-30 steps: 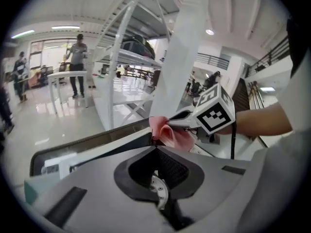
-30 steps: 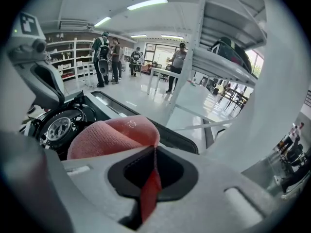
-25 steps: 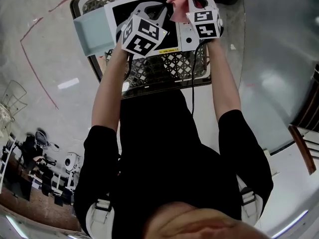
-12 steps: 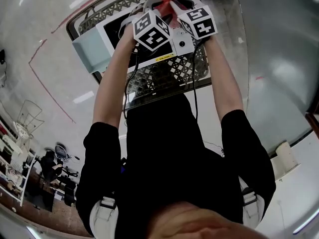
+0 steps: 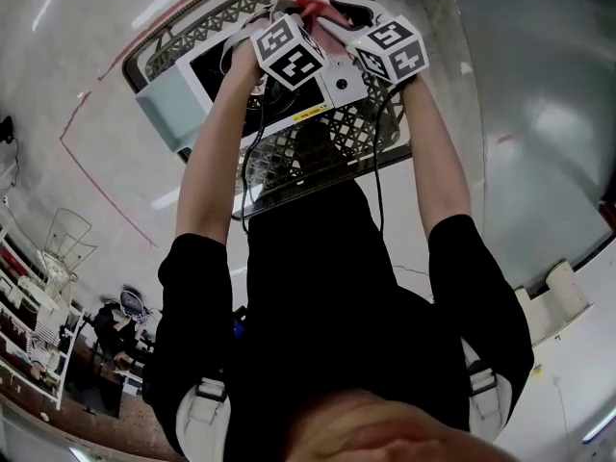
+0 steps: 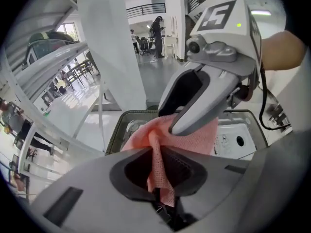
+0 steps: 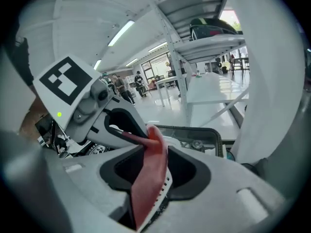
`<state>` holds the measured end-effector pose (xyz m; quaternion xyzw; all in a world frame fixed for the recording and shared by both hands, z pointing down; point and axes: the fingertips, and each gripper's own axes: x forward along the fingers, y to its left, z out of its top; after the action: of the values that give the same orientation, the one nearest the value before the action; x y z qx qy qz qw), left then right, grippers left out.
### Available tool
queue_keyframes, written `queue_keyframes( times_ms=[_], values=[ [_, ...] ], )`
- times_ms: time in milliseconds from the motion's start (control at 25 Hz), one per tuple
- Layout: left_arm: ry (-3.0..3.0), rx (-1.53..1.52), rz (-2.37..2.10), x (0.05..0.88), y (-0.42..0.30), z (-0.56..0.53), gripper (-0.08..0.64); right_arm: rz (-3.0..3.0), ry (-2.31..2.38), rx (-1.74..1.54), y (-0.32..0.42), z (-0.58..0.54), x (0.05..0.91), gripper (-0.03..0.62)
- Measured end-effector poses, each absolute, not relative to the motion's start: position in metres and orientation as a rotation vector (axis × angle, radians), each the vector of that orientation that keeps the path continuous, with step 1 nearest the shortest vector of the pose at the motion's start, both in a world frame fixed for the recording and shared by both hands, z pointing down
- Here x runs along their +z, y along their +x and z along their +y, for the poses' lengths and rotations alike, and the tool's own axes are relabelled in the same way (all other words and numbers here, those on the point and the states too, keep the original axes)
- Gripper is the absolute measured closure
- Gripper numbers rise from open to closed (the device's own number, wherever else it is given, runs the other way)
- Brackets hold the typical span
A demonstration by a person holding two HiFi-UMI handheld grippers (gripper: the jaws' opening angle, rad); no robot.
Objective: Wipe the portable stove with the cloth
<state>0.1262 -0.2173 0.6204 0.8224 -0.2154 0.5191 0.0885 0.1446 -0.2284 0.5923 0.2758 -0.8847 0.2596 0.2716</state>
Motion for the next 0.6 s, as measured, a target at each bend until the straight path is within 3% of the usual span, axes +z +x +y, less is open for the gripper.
queue_keyframes(
  times_ms=[120, 600],
  values=[
    [2.436, 1.559, -0.683, 0.621, 0.123, -0.224, 0.537, -2.362, 0.86, 0.661, 0.167, -0.226, 0.584, 0.437],
    [2.289, 1.345, -0.936, 0.615, 0.116, -0.264, 0.541, -2.289, 1.128, 0.815, 0.207, -0.152, 0.57, 0.503]
  ],
)
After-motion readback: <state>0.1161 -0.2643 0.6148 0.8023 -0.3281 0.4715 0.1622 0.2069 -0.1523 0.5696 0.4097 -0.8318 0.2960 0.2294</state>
